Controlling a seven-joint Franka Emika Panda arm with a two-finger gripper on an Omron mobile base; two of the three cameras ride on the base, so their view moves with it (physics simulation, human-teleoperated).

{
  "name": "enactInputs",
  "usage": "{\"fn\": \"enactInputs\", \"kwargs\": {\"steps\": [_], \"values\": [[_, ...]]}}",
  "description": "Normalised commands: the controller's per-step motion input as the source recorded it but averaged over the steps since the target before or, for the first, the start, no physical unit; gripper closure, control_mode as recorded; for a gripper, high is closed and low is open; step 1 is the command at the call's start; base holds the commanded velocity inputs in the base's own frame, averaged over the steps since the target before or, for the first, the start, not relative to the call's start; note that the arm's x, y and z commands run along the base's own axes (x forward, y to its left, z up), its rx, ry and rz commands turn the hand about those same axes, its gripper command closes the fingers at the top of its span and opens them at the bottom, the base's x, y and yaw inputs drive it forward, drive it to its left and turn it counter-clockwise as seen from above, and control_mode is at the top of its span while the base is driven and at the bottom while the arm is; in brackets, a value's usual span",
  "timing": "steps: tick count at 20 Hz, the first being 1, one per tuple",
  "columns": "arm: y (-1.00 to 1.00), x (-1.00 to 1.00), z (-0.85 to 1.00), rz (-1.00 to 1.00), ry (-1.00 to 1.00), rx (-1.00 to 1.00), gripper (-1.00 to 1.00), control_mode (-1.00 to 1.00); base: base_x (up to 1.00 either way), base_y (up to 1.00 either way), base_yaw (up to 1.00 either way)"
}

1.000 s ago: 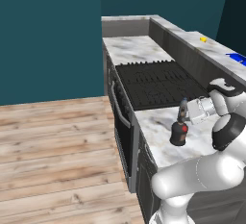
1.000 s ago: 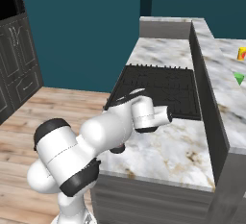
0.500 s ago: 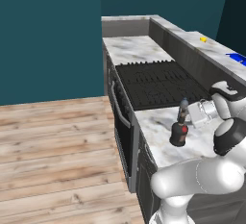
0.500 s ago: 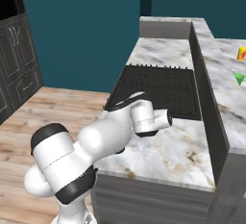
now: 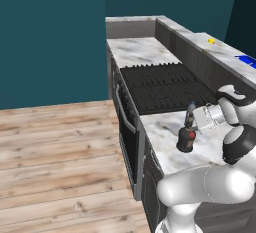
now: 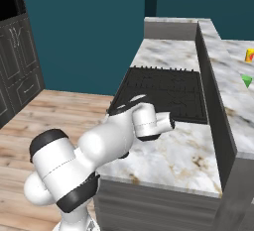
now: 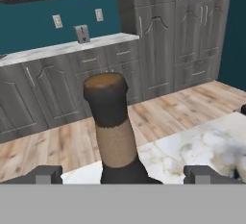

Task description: Place the drinks on the dining counter in a tight cluster.

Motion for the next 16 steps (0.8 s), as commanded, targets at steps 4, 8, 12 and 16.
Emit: {"fn": "enactInputs", "kwargs": {"steps": [4,8,12,16], "values": [[0.10,0.00,0.00,0.00,0.00,0.00,-1.00,-1.00,0.00,0.00,0.00],[0.08,0.00,0.00,0.01,0.00,0.00,-1.00,-1.00,0.00,0.00,0.00],[0.00,0.00,0.00,0.00,0.00,0.00,-1.00,-1.00,0.00,0.00,0.00],[0.00,0.00,0.00,0.00,0.00,0.00,1.00,-1.00,0.00,0.00,0.00]]}}
